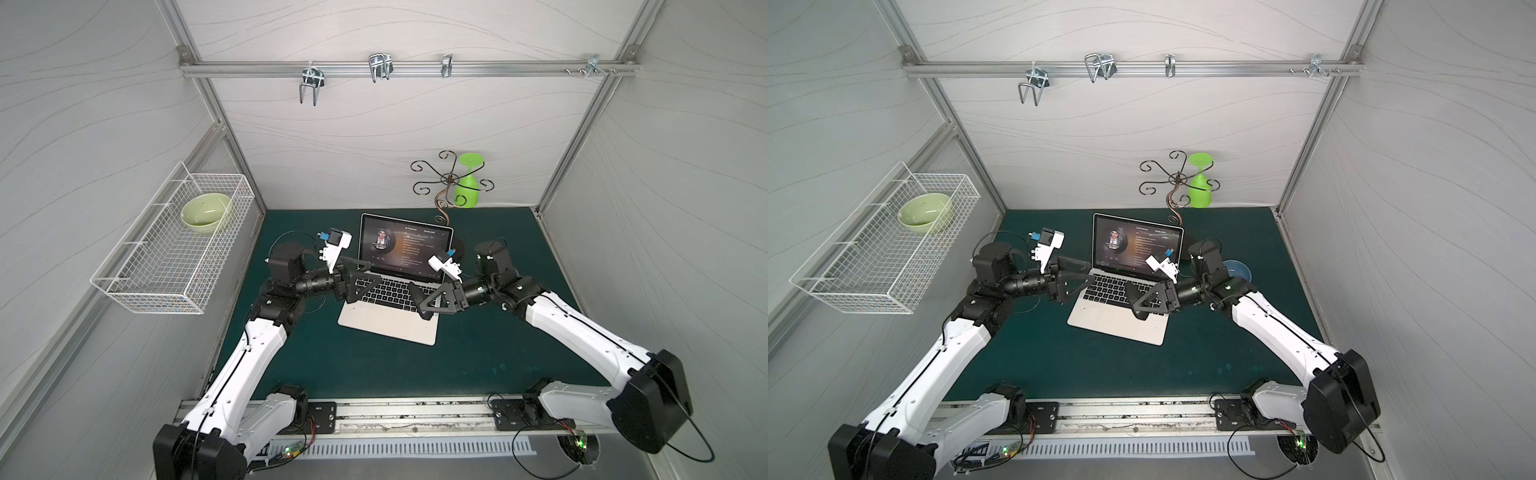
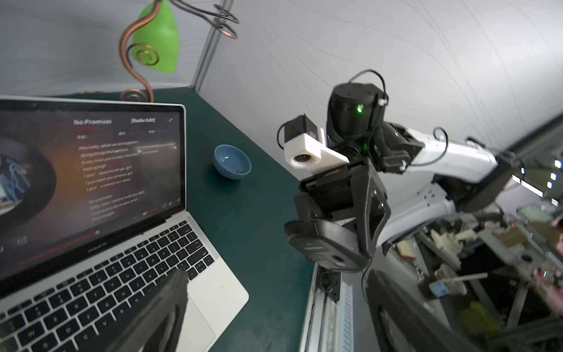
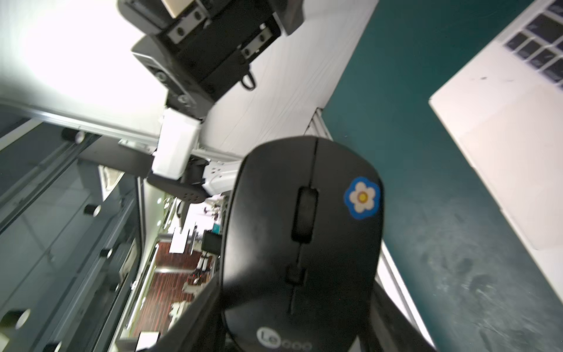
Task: Remove the wireless mouse receiver from the laptop
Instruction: Pick up the mouse from the center of the board.
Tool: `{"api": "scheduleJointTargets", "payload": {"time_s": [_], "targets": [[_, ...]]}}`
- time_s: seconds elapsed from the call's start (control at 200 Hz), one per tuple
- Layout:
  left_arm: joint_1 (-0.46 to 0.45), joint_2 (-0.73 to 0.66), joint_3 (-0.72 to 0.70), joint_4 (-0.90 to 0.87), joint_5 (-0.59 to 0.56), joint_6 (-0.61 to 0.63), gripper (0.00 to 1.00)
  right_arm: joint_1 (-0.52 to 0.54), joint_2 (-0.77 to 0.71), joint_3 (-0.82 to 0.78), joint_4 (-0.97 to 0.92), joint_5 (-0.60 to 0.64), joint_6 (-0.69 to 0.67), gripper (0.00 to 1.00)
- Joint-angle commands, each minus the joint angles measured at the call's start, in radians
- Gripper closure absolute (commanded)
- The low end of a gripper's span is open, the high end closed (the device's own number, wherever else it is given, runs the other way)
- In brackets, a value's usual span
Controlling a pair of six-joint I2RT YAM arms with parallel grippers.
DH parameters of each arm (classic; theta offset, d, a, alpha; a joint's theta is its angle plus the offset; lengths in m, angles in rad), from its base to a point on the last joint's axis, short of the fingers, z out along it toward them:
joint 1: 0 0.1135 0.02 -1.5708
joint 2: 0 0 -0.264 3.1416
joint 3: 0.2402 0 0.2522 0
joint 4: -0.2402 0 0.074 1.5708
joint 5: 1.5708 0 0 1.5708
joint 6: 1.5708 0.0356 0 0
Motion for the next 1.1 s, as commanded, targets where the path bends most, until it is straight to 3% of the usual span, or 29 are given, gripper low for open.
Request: {"api": "scheduleJointTargets", "payload": {"time_s": [0.0, 0.21, 0.275, 0.335, 0.555, 0.855, 1.02, 1.095], "targets": [[-0.003, -0.053, -0.015, 0.079, 0.151, 0.223, 0.05, 0.035, 0.001, 0.025, 0.114, -0.117, 0.062, 0.54], [-0.055, -0.026, 0.028, -0.032, 0.28, 0.45, 0.12, 0.074, 0.064, 0.083, 0.15, -0.149, 0.104, 0.56], [-0.081, -0.014, 0.071, -0.188, 0.3, 0.638, 0.15, 0.081, 0.076, 0.101, 0.149, -0.158, 0.109, 0.56], [-0.097, 0.0, 0.098, -0.27, 0.296, 0.728, 0.15, 0.084, 0.091, 0.119, 0.151, -0.164, 0.114, 0.56], [-0.105, 0.054, 0.123, -0.201, 0.293, 0.738, 0.17, 0.121, 0.169, 0.188, 0.14, -0.19, 0.114, 0.58], [-0.105, 0.173, 0.192, -0.259, 0.326, 0.82, 0.23, 0.131, 0.329, 0.321, 0.143, -0.23, 0.105, 0.62], [-0.087, 0.169, 0.189, -0.298, 0.247, 0.87, 0.21, 0.121, 0.374, 0.362, 0.105, -0.242, 0.081, 0.67], [-0.05, 0.157, 0.166, -0.251, 0.205, 0.833, 0.19, 0.109, 0.369, 0.353, 0.095, -0.239, 0.066, 0.67]]}}
